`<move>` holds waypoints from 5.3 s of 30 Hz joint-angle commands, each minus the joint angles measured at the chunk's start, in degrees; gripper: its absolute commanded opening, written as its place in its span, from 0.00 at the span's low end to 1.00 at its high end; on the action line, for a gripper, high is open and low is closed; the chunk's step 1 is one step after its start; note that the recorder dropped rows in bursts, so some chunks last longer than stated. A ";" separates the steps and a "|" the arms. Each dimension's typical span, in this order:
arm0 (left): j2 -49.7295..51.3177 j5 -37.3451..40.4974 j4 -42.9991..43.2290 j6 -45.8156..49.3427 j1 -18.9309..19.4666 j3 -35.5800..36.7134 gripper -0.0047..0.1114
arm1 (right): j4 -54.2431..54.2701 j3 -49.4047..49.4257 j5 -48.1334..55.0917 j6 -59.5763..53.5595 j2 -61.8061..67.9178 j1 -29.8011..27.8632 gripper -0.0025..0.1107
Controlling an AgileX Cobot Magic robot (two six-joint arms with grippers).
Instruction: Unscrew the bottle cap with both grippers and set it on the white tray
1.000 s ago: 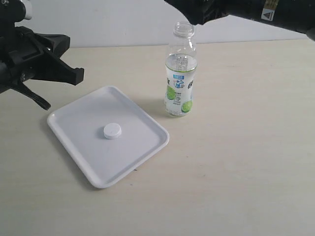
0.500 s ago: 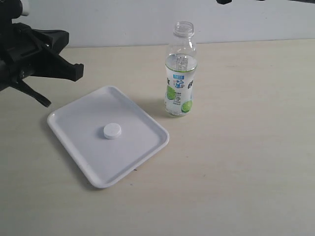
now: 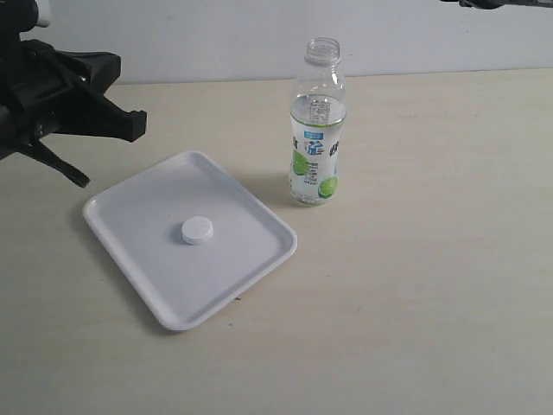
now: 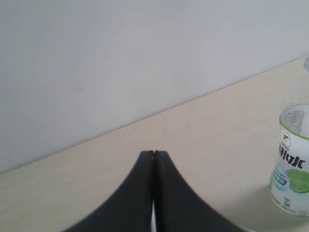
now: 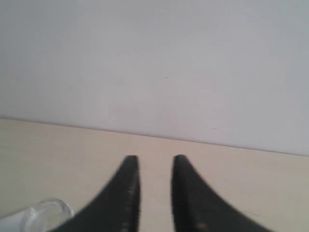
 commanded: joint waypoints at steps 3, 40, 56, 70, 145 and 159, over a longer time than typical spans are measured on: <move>-0.25 -1.56 -0.25 -1.20 0.00 0.43 0.04 | -8.68 2.90 5.47 0.89 -3.49 -0.03 0.03; -13.64 -35.71 10.86 -30.86 0.00 34.19 0.04 | 24.20 58.61 -13.11 -30.30 -52.35 0.08 0.02; -29.04 -34.04 5.48 -27.39 0.00 34.19 0.04 | 24.20 58.61 -13.22 -30.01 -52.46 0.08 0.02; -67.96 15.49 4.58 -21.26 0.00 34.19 0.04 | 24.20 58.61 -13.33 -29.57 -52.46 0.08 0.02; -72.19 23.04 4.58 -20.75 0.00 34.19 0.04 | 70.99 58.61 14.10 -75.28 -85.16 -2.21 0.02; -72.43 24.30 4.58 -8.38 0.09 34.19 0.04 | 70.99 58.61 14.10 -75.28 -85.16 -2.21 0.02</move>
